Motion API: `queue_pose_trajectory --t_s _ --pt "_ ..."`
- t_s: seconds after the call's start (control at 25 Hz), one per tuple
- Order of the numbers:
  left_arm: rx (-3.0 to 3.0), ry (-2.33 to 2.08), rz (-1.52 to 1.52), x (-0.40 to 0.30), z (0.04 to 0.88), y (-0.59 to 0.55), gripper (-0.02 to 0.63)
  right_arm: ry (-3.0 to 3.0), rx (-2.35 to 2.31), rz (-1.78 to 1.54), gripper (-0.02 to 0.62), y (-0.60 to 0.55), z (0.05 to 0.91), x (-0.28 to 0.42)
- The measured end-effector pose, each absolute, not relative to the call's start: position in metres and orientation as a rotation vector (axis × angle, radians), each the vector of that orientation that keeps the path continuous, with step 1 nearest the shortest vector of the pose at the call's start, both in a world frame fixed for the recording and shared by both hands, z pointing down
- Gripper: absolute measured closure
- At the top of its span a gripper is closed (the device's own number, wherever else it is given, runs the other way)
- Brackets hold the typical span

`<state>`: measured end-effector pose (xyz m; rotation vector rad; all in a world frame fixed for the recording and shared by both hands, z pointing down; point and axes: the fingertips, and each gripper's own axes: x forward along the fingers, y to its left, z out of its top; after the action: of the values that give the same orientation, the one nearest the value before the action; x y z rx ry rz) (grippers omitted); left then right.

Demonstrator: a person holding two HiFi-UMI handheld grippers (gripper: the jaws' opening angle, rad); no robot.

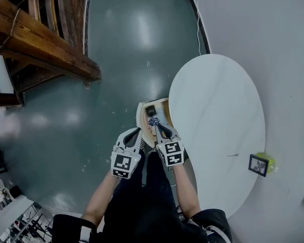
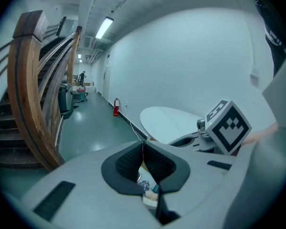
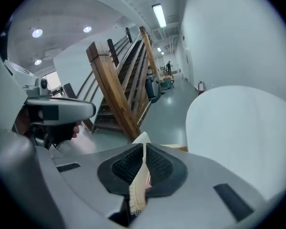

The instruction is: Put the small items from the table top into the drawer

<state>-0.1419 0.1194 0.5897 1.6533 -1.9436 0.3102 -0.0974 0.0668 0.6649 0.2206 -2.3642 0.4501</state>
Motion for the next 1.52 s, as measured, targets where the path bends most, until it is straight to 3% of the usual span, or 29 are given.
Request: queue_pose_trajectory --t_s 0.76,1.52 --pt "1.932 -2.109 0.293 -0.074 0.409 0.117 0.586 -2.772 0.509 0.276 0.555 0.064 0.416 -0.005" --pt "2.015 -2.105 0.263 -0.042 0.383 0.107 0.586 -2.845 0.595 0.244 0.555 0.062 0.383 0.04"
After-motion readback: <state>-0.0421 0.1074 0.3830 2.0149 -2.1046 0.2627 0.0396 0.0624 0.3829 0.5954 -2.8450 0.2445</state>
